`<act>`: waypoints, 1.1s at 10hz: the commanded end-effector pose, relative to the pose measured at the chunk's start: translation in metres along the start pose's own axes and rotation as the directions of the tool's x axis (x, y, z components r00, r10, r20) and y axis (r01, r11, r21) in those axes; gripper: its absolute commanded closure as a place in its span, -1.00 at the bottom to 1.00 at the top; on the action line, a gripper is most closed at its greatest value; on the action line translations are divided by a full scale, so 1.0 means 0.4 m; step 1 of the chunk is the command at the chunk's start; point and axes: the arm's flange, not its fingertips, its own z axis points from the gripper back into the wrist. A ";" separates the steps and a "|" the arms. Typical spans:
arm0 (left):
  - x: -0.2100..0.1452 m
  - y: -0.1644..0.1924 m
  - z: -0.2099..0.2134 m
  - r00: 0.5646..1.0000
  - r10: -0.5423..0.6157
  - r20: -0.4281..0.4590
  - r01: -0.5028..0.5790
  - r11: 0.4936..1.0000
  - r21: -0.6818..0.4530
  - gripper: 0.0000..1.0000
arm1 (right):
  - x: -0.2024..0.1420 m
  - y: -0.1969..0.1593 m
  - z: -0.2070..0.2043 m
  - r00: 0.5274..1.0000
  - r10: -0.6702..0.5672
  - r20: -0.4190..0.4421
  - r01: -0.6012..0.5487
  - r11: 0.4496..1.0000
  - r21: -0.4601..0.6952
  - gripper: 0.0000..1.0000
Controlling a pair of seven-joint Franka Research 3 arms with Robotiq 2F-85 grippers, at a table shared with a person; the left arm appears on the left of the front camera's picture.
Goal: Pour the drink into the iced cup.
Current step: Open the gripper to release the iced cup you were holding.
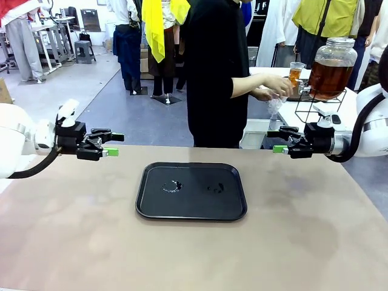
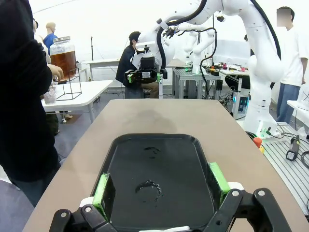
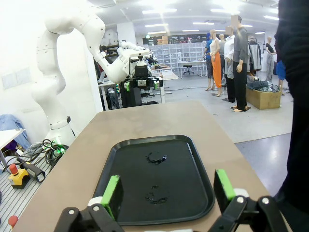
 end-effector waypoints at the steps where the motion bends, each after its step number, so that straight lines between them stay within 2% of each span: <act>1: 0.002 0.000 -0.004 1.000 0.004 -0.002 -0.004 1.000 0.001 -1.00 | 0.008 -0.002 -0.005 1.000 0.003 -0.001 -0.003 1.000 0.004 -1.00; 11: 0.002 0.000 -0.004 1.000 0.004 -0.002 -0.004 1.000 0.001 -1.00 | 0.008 -0.002 -0.005 1.000 0.003 -0.001 -0.003 1.000 0.004 -1.00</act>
